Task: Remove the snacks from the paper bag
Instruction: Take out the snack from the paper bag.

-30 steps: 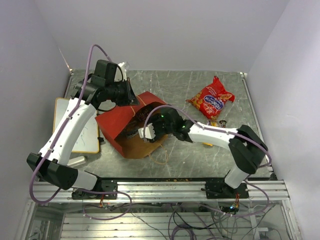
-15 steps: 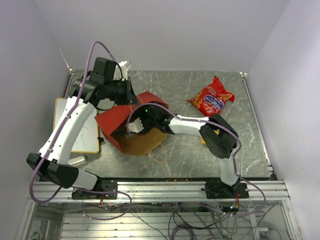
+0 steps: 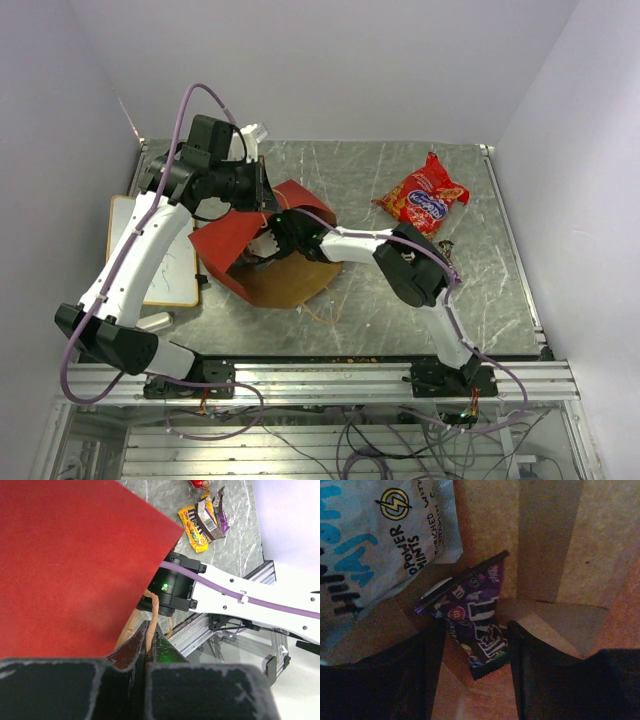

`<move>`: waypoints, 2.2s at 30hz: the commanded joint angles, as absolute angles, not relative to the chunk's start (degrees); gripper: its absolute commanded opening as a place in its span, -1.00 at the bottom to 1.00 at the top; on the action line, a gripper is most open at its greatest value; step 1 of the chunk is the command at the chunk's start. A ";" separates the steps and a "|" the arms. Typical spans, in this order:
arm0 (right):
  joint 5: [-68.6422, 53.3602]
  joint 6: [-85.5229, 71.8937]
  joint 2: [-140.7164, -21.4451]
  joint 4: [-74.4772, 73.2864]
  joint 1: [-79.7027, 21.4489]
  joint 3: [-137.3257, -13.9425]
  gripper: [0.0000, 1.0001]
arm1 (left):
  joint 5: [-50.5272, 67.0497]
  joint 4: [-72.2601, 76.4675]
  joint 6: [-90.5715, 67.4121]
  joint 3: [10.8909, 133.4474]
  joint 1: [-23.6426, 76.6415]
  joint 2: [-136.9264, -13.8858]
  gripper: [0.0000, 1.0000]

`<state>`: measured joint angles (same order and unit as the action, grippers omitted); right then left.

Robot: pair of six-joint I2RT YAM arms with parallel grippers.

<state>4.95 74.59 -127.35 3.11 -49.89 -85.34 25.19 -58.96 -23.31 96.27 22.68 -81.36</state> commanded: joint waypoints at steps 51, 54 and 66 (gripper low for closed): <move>2.74 37.26 -92.12 6.45 -60.47 -60.49 -1.00 | 20.34 -58.13 -25.69 105.43 22.10 -83.45 -0.86; 3.36 36.26 -96.29 7.16 -60.47 -64.03 -1.00 | 17.00 -59.83 -23.40 113.68 22.06 -87.24 -0.86; 6.31 35.22 -105.18 6.69 -56.81 -74.26 -1.00 | 17.22 -56.47 -19.94 106.06 22.11 -88.78 -0.86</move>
